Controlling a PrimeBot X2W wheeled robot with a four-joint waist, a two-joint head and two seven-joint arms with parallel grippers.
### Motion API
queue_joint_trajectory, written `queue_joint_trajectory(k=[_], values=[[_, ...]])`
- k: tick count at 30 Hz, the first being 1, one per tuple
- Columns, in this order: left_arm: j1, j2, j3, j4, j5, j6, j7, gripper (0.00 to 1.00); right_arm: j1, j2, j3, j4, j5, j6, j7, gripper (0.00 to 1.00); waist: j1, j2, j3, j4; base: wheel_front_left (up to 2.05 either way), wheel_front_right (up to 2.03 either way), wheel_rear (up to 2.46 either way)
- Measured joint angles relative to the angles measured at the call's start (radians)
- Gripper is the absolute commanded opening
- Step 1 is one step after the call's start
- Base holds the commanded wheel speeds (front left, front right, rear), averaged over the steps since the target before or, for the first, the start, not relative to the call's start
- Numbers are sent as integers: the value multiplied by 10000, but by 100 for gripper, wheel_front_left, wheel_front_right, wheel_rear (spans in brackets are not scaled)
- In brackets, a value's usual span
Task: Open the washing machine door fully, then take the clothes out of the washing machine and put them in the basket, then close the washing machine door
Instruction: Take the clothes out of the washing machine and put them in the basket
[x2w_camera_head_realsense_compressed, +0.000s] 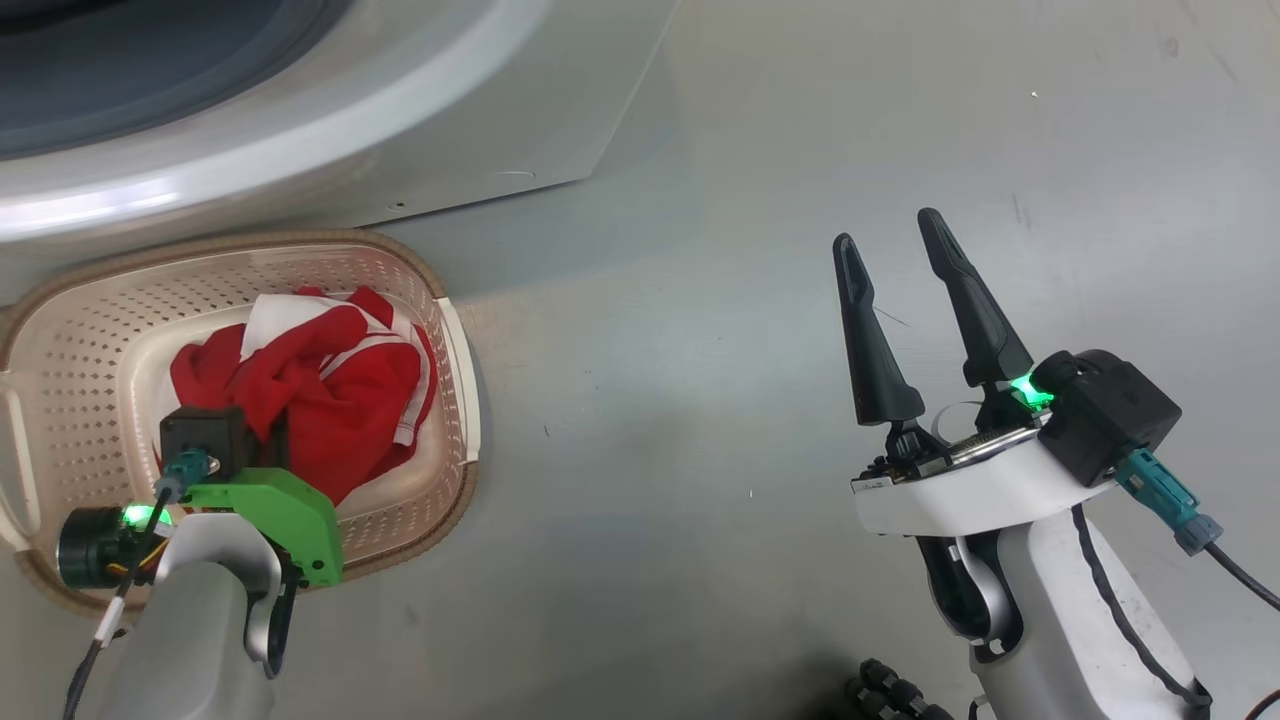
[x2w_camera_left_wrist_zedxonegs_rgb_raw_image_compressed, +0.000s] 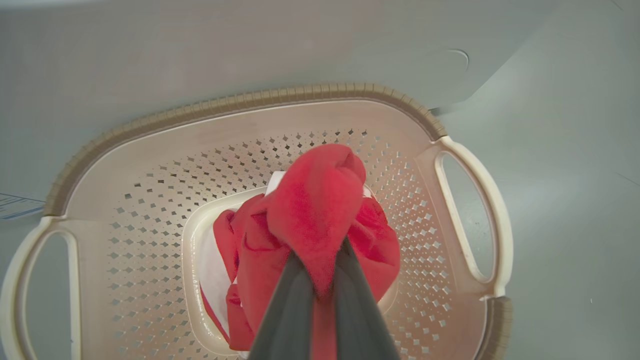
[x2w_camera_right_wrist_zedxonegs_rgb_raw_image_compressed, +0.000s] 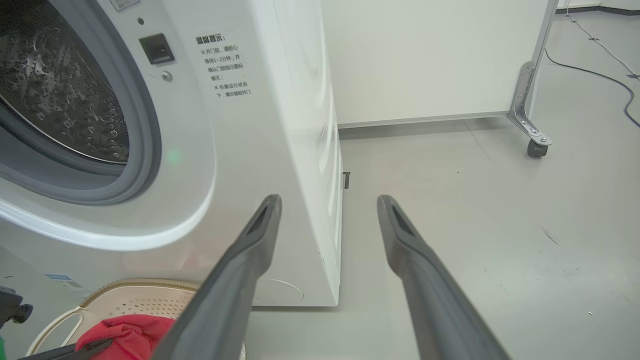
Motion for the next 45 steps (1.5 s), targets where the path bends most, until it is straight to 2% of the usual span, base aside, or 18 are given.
queue_joint_trajectory(k=[6,15,16,17,18,19,20,26,33,45], values=[[-512,15,130,1022,-115,-88,520,0,-89,2,-6,8,42,-2,0,100,0,0,257,-219,0,0,0],[-1016,-6,265,1708,-299,-90,585,0,-248,4,-2,40,61,-12,0,100,0,0,318,-288,0,0,0],[-1067,-12,272,1764,-301,-90,573,7,-248,4,-6,54,61,-12,0,100,0,0,317,-288,0,0,0],[-1108,-19,301,1808,-305,-90,504,19,-249,4,-6,69,61,-12,0,100,0,0,314,-288,0,0,0],[-1137,-33,374,1839,-351,-90,401,48,-254,4,-4,100,69,-12,0,100,0,0,304,-288,0,0,0],[-1153,-38,433,1893,-380,-90,309,83,-267,4,4,146,73,-12,0,100,0,0,283,-290,0,0,0],[-1155,-35,453,1962,-387,-90,244,100,-288,4,19,184,75,-12,0,100,0,0,254,-293,0,0,0],[-1151,-92,533,2127,-451,-92,-477,100,-296,6,17,272,144,-12,0,100,0,0,9,-304,0,0,0],[-1112,-399,527,2046,-706,-382,-1348,100,-281,4,-174,428,96,-90,0,100,0,0,-389,-163,0,0,0],[-674,-627,545,802,-777,-587,-1582,100,-52,4,-541,725,-242,-92,0,100,0,0,-1303,342,0,0,0]])
